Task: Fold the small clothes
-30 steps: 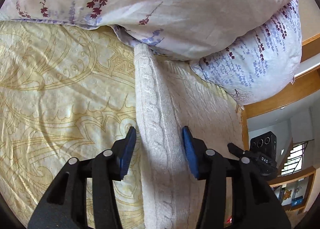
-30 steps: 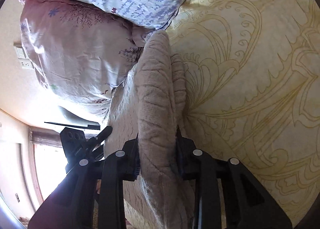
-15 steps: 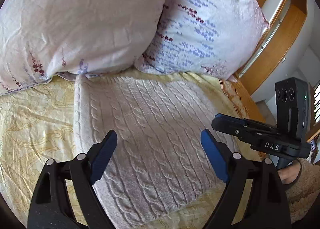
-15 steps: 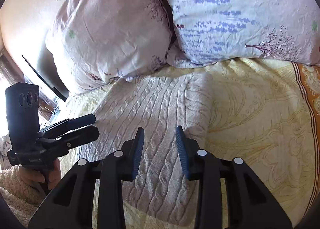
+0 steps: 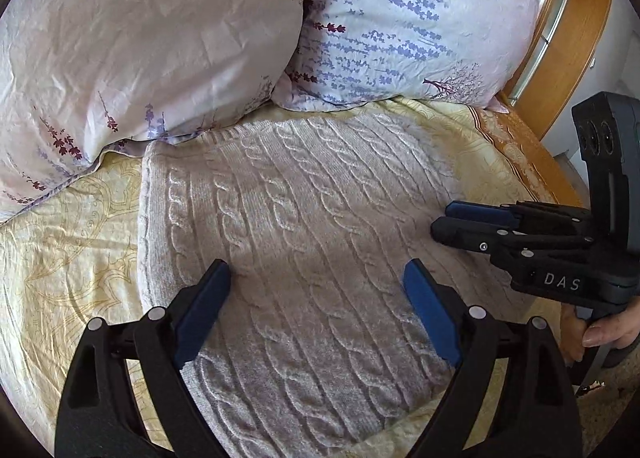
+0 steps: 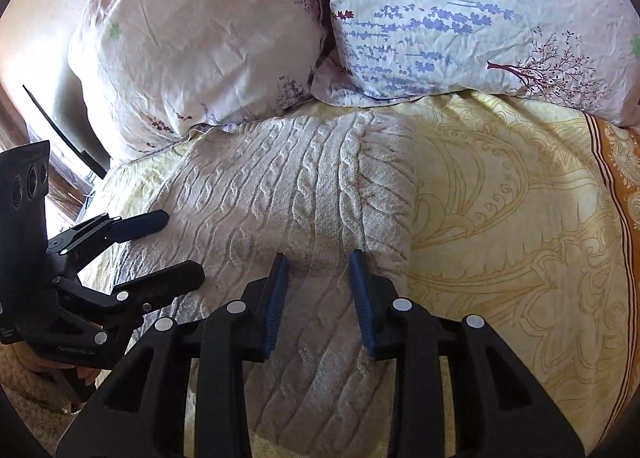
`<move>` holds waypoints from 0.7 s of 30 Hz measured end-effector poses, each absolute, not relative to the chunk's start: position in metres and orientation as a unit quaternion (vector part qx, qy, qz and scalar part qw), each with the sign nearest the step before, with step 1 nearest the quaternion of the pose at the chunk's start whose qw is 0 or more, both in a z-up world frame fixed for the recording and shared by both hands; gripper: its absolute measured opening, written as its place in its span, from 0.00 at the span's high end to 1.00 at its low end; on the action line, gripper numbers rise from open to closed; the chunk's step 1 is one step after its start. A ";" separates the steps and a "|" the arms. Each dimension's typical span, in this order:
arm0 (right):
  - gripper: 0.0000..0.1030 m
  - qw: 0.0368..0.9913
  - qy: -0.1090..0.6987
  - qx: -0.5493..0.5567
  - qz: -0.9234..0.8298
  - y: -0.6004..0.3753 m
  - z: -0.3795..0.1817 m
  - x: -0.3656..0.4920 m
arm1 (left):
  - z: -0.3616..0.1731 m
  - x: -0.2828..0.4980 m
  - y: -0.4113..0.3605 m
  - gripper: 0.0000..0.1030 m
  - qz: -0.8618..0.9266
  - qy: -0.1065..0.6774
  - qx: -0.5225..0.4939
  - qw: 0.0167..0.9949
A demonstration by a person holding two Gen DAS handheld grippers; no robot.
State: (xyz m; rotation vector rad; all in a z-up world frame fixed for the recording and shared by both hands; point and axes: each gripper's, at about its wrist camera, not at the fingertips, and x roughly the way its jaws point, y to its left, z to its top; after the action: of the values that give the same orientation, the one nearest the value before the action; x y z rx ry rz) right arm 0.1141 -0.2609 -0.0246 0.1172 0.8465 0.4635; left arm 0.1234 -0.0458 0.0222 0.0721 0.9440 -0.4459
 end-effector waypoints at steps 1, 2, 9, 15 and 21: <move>0.67 0.885 0.405 0.055 0.222 -0.261 -0.024 0.112 | 0.024 0.122 -0.045 0.15 -0.211 0.450 0.035 0.867; 0.67 0.886 0.405 0.055 0.220 -0.260 -0.023 0.112 | 0.025 0.120 -0.043 0.15 -0.210 0.448 0.035 0.868; 0.67 0.900 0.382 0.055 0.205 -0.270 -0.014 0.092 | 0.037 0.104 -0.041 0.15 -0.171 0.435 0.067 0.881; 0.67 0.903 0.391 0.018 0.179 -0.263 -0.023 0.079 | 0.025 0.095 -0.028 0.02 -0.112 0.451 0.089 0.881; 0.67 0.910 0.386 -0.036 0.148 -0.248 -0.030 0.081 | 0.012 0.102 -0.022 0.02 -0.118 0.472 0.055 0.872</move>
State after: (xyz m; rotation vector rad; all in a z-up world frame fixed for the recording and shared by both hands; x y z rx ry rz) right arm 0.0812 -0.2476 -0.0302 -0.0739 0.7958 0.3061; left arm 0.1019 -0.0217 0.0118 0.1141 0.9867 -0.2471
